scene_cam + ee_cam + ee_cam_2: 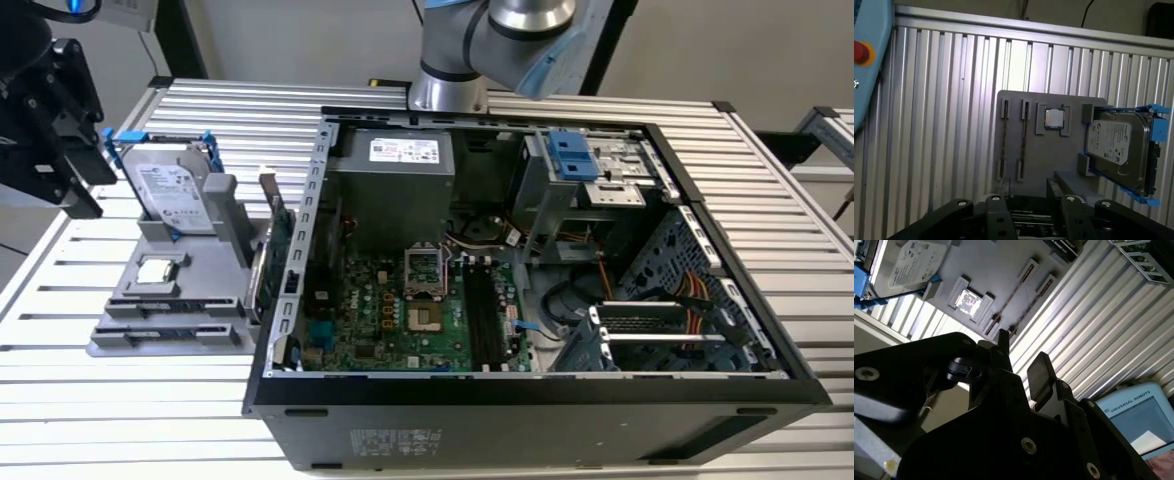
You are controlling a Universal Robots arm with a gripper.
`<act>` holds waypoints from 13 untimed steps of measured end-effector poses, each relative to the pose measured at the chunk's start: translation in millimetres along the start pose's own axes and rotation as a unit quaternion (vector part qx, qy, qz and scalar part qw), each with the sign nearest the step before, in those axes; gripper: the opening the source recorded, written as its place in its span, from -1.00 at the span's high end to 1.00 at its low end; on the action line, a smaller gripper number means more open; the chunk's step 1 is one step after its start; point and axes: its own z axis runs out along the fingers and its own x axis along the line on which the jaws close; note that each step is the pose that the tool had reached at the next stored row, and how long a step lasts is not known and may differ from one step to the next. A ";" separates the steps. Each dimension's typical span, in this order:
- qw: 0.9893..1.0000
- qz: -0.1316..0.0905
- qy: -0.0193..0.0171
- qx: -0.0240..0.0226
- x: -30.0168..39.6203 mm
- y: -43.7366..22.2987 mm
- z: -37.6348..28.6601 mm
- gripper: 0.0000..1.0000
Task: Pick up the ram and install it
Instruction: 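Pick up the ram and move it above insertion slot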
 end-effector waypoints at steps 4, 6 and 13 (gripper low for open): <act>1.000 0.011 0.000 0.001 0.1 0.0 1.7 -1.00; 1.000 0.016 0.000 0.001 0.2 0.0 2.4 -1.00; 1.000 0.027 0.000 0.002 0.3 0.0 6.2 -1.00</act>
